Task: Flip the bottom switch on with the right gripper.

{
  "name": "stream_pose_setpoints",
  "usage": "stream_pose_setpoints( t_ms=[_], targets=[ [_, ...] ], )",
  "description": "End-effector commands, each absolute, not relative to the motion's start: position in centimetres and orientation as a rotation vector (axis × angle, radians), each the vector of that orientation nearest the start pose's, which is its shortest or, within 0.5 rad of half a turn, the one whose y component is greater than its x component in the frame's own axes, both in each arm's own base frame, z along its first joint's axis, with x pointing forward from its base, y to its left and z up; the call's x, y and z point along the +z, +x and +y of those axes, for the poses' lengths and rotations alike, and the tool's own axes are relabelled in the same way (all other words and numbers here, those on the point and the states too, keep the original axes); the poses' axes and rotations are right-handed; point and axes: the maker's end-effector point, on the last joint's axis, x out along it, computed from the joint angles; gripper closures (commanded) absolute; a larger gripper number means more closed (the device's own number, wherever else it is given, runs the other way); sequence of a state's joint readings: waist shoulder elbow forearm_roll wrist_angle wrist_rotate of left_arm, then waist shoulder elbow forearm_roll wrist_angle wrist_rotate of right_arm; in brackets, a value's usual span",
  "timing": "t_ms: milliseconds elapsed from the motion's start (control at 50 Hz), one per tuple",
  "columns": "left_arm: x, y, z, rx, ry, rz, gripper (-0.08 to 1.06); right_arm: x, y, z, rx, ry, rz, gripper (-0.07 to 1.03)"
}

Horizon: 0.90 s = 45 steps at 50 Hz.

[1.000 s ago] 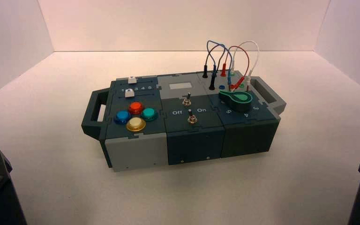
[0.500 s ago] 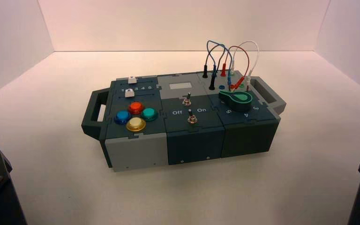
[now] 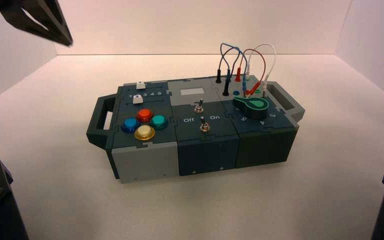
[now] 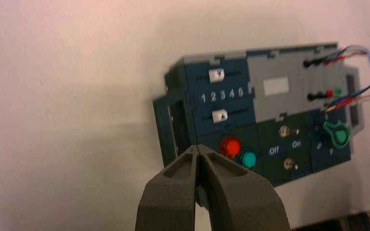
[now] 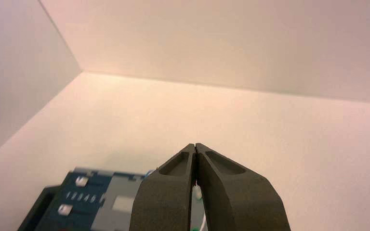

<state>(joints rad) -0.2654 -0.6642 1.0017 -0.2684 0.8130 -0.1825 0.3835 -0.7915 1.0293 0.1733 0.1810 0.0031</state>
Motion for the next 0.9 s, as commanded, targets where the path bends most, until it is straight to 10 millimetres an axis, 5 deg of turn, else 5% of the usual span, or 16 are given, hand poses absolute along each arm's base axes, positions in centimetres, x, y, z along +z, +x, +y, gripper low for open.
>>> stream_pose_setpoints(
  t_ms=[20,900],
  targets=[
    [13.8,20.7,-9.9,-0.199,-0.285,1.247,1.01,25.1,26.0,12.1,0.402,0.117,0.452,0.99],
    [3.4,22.0,-11.2,-0.107,-0.162,1.592,1.01,17.8,25.5,20.5,0.555,0.106,0.926,0.99]
  ],
)
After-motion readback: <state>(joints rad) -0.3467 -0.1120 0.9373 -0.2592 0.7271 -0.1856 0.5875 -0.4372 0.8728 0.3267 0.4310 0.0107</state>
